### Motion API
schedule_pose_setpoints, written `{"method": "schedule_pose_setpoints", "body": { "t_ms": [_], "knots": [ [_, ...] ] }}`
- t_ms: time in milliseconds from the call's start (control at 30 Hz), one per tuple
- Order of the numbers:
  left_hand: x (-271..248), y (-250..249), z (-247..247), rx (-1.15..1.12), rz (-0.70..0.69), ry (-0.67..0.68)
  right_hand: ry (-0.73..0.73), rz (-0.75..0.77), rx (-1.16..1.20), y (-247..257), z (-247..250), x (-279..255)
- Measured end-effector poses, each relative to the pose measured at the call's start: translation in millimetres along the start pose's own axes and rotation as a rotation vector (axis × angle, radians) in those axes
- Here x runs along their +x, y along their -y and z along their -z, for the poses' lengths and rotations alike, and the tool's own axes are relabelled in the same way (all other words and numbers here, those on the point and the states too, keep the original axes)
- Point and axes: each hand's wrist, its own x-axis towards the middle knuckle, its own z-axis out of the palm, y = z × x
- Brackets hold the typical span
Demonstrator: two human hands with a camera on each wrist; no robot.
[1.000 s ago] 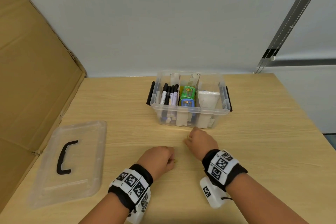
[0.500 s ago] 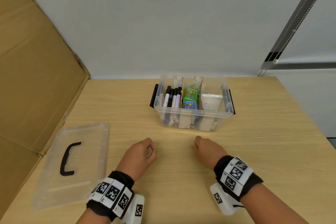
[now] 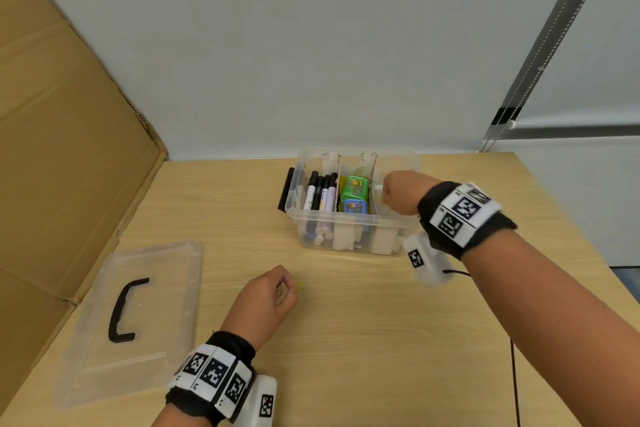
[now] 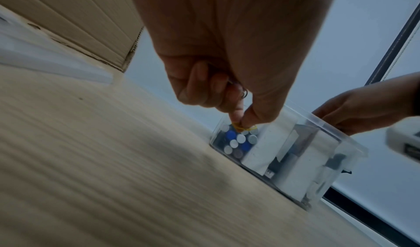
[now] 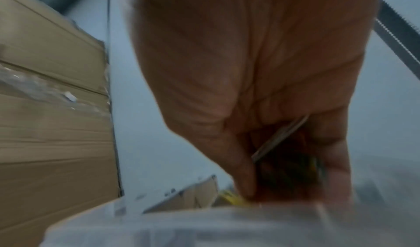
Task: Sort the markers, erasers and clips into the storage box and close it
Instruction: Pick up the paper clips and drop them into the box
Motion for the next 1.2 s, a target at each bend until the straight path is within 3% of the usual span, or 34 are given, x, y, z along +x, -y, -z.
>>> {"method": "schedule_pose_setpoints", "body": {
  "t_ms": [100,200,267,333,400,433,600,800,900,1100,1200],
  "knots": [
    [-3,-2,1,0.004,-0.003,-0.01,0.183,0.04,-0.079,0,-4,13],
    [-8,-3,4,-0.01,0.003,-0.026,0.165,0.067,0.026,-9,-1,4],
    [-10,-5,5,-0.031,0.009,-0.038,0.029,0.086,0.253,-21,-3,-7],
    [-11,-11,6,-0.029,0.004,-0.053,-0.265,0.124,0.374,-35,-14,-18],
    [-8,-21,5,-0.005,-0.017,-0.064,-0.583,0.136,0.342,-52,-38,-24],
    [-5,-29,4,0.011,-0.033,-0.071,-0.667,0.123,0.293,-60,-52,-25],
    [22,-88,-2,0.158,-0.178,-0.13,-0.693,0.17,0.421,-76,-107,-27],
    [89,-158,-23,0.361,-0.303,-0.177,-0.77,0.22,0.574,-73,-121,-20],
    [127,-175,-43,0.545,-0.286,-0.068,-0.775,0.22,0.556,-74,-122,-19],
    [162,-202,-50,0.782,-0.185,0.357,-0.769,0.204,0.531,-77,-123,-18],
    [156,-198,-48,0.804,-0.23,0.379,-0.761,0.204,0.542,-76,-122,-18]
  ]
}}
